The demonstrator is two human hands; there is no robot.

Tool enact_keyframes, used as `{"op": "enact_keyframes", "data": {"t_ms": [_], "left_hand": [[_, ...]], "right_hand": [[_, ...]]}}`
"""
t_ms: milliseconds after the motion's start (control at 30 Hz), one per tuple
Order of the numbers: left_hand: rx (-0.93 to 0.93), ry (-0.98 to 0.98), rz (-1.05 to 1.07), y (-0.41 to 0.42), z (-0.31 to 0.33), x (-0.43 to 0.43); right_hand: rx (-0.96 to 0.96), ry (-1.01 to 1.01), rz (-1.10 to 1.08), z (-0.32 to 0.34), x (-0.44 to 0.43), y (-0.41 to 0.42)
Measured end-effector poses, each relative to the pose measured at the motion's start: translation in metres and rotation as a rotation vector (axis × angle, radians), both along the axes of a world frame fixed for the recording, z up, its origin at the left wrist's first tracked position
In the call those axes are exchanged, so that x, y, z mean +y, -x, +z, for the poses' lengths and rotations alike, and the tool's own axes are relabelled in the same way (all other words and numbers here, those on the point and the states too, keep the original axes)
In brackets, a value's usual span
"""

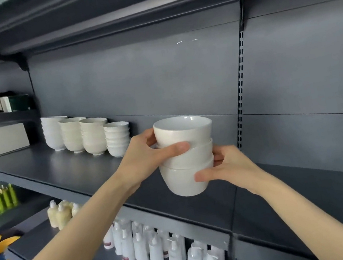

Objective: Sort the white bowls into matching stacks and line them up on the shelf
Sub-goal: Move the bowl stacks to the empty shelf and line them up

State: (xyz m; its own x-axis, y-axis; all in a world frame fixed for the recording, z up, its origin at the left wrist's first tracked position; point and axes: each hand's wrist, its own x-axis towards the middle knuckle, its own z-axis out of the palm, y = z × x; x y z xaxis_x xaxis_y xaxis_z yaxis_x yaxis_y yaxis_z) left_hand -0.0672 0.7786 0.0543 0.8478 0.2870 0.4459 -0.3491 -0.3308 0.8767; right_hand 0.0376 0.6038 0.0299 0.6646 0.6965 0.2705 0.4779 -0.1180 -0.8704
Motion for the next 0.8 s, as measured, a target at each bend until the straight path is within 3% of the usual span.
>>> {"op": "enact_keyframes", "data": {"t_ms": [500,800], "left_hand": [[0.033,0.016,-0.033,-0.100,-0.016,0.166],[0.151,0.042,-0.210,-0.158,-0.049,0.289]], "right_hand": [[0.061,0.077,-0.020,-0.013,0.164,-0.089],[0.163,0.103,-0.178,-0.046,0.274,-0.112]]}}
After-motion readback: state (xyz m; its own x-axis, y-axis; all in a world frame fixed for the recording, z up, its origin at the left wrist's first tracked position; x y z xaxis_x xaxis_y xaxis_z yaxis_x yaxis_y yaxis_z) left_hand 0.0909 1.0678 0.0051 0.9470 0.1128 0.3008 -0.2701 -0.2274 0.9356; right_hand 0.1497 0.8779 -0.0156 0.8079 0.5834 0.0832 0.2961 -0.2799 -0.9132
